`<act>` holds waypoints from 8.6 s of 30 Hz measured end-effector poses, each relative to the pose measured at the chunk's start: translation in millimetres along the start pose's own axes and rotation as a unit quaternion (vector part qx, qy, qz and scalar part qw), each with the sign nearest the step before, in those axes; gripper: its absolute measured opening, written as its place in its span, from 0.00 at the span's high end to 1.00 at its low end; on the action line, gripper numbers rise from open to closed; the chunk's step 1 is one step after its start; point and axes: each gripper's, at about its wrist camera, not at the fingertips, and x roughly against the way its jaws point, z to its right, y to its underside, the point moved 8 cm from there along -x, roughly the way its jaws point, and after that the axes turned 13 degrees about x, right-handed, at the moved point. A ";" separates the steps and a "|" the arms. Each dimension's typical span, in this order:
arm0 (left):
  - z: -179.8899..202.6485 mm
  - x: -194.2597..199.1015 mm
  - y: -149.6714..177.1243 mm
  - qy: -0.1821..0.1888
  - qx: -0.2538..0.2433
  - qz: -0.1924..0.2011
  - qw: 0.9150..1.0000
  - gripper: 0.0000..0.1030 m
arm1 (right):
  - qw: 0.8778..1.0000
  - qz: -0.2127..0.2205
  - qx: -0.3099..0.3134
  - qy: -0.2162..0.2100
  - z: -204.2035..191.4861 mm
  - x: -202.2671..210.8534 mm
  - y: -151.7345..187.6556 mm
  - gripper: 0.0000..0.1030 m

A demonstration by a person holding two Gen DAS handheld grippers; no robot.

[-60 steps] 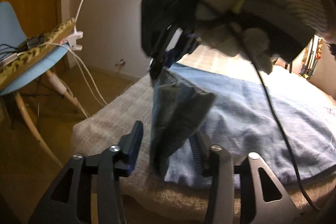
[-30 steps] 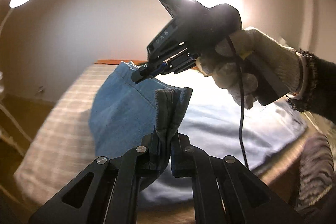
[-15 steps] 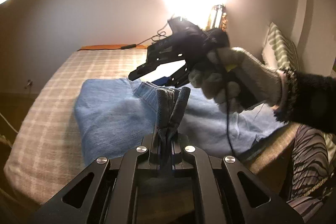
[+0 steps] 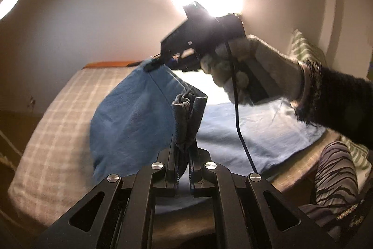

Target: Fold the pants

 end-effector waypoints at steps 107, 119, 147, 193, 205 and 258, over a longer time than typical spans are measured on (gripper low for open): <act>192.0 -158.3 83.4 0.080 -0.205 -0.209 0.953 0.92 | 0.994 -0.078 -0.043 0.067 227.6 120.7 143.8 0.95; 213.3 -159.1 112.6 0.046 -0.305 -0.186 0.933 0.79 | 0.993 -0.081 -0.045 0.068 226.0 120.9 142.2 0.95; 232.5 -118.8 40.3 0.136 -0.150 -0.123 0.971 0.91 | 0.994 -0.014 -0.010 0.106 195.9 188.3 108.5 0.96; 475.7 -208.2 106.7 0.307 -0.260 -0.212 0.891 0.91 | 0.951 0.032 -0.168 0.256 392.2 417.5 261.0 0.96; 472.3 -210.0 118.9 0.288 -0.252 -0.242 0.892 0.87 | 0.951 0.027 -0.172 0.255 403.3 407.4 275.2 0.94; 93.2 -120.9 111.3 -0.017 -0.029 -0.138 0.990 0.59 | 0.984 -0.096 0.076 0.126 95.0 132.1 163.5 0.69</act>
